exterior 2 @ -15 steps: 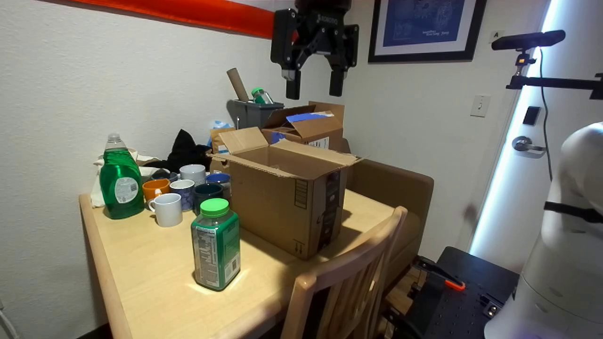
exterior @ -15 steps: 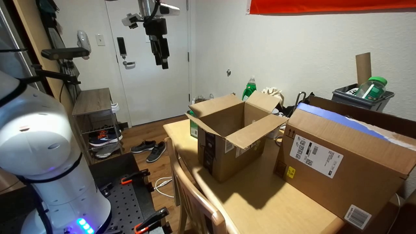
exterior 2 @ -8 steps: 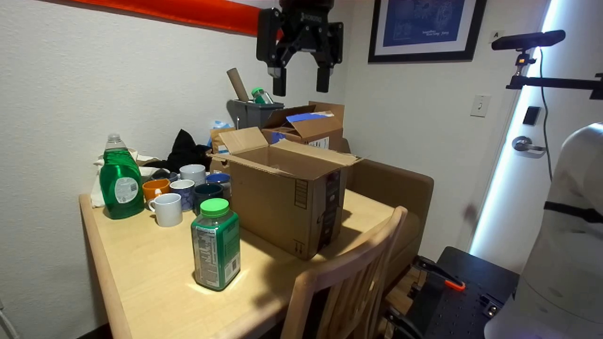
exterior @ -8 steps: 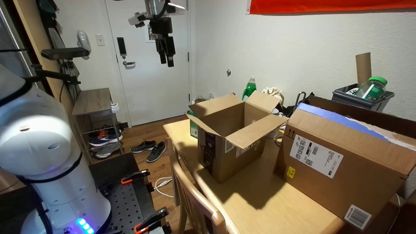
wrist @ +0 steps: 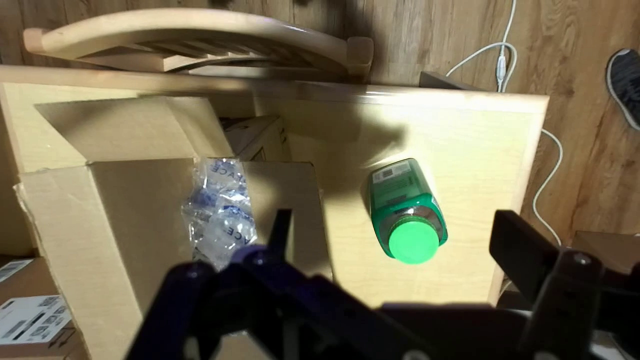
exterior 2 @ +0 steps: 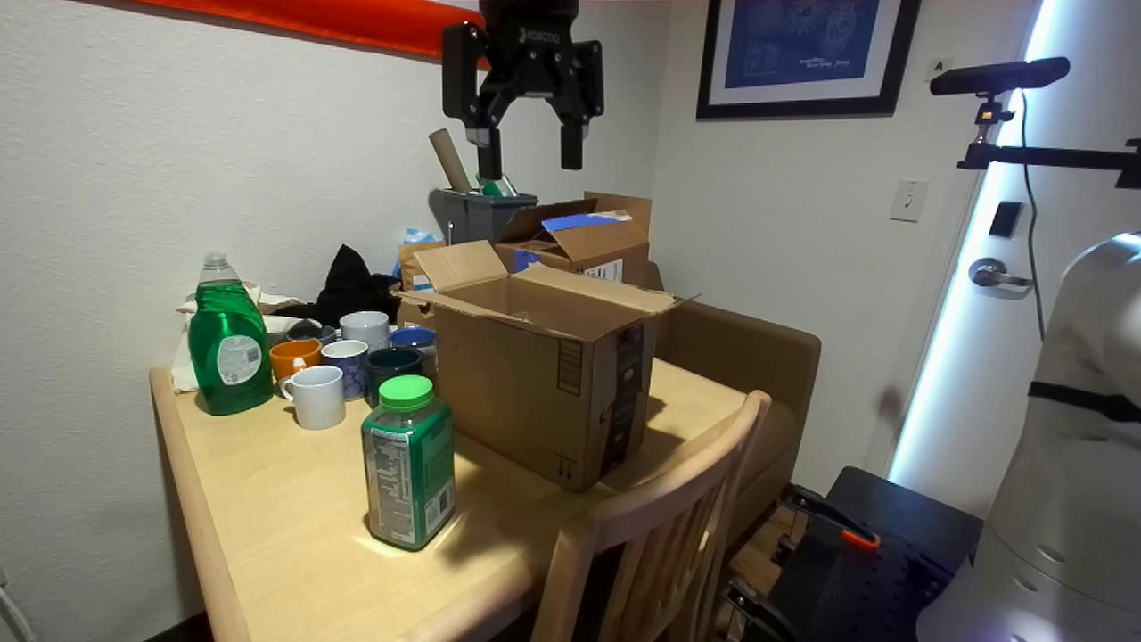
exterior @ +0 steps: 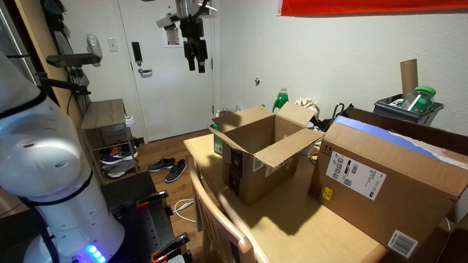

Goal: Place the green bottle in the smaller box

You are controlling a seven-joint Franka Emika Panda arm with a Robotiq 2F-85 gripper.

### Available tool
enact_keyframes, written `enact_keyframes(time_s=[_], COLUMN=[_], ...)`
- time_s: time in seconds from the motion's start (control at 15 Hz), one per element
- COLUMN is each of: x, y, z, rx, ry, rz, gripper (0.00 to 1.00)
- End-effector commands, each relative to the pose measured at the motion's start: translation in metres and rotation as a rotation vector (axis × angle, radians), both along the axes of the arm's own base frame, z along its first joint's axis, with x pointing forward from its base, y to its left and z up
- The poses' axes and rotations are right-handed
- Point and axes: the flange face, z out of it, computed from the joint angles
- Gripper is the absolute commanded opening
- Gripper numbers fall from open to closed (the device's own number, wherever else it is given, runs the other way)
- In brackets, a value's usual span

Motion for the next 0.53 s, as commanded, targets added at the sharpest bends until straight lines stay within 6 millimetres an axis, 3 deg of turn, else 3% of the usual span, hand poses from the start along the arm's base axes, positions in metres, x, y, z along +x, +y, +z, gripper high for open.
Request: enact_keyframes(time_s=[0.0, 0.47], x=[0.015, 0.035], y=[0.008, 0.015], z=[0.004, -0.001], rx=[-0.025, -0.052], ry=[0.035, 0.079], rz=[-0.007, 0.014], gripper=[1.0, 1.0])
